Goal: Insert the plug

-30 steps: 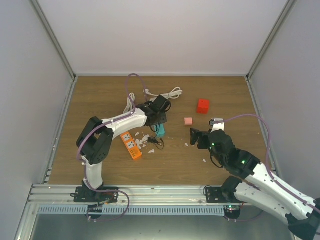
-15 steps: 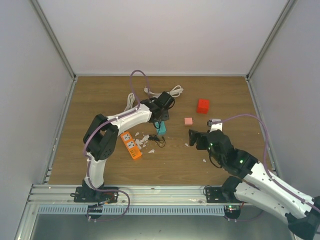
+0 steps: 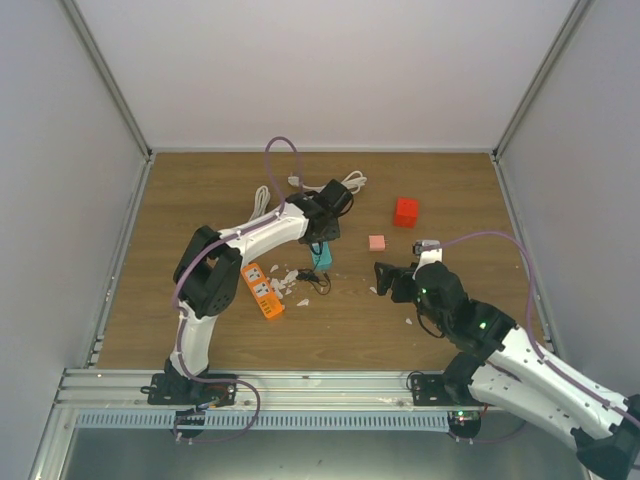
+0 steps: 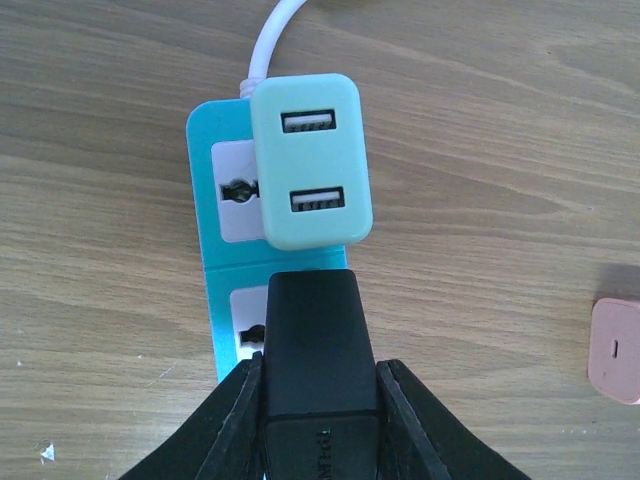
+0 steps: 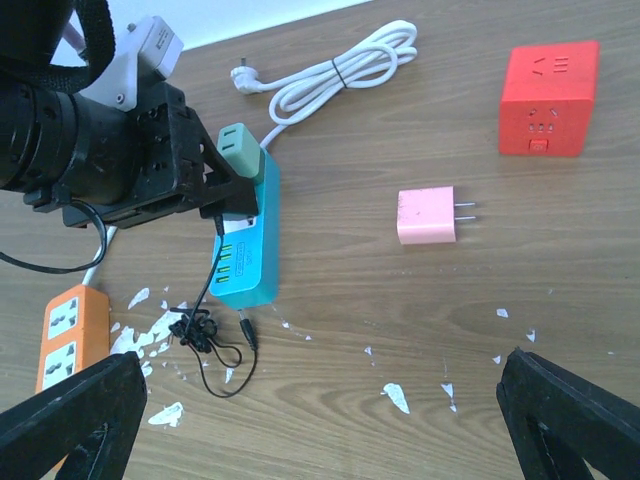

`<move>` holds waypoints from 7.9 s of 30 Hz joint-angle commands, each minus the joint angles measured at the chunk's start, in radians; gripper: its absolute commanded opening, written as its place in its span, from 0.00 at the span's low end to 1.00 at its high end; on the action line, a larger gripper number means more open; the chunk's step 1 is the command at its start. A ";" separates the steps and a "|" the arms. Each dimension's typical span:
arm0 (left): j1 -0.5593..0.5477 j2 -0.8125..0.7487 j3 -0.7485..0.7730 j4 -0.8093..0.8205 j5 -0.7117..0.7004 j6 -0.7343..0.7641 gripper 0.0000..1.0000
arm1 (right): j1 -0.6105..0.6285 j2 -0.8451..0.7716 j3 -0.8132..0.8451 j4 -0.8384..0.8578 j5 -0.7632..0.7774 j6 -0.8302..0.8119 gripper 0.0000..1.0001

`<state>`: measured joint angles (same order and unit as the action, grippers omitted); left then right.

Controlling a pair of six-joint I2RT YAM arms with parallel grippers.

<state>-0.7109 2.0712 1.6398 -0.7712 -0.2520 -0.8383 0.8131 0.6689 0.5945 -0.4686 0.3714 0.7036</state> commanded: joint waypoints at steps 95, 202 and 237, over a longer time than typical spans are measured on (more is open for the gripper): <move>-0.119 -1.191 -0.711 0.327 -0.041 0.329 0.99 | -0.229 0.528 0.196 0.175 -0.201 -0.223 1.00; 0.120 -1.076 -0.974 0.289 -0.270 0.049 0.99 | 0.279 0.766 0.114 0.191 -0.134 -0.145 0.99; 0.384 -0.749 -1.103 0.709 0.193 0.149 0.64 | 0.272 0.661 -0.008 0.278 -0.251 -0.194 0.81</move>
<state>-0.3225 1.3830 0.5926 -0.1146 -0.0498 -0.5938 1.0836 1.2972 0.5499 -0.2039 0.1009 0.5411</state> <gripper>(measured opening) 0.643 0.815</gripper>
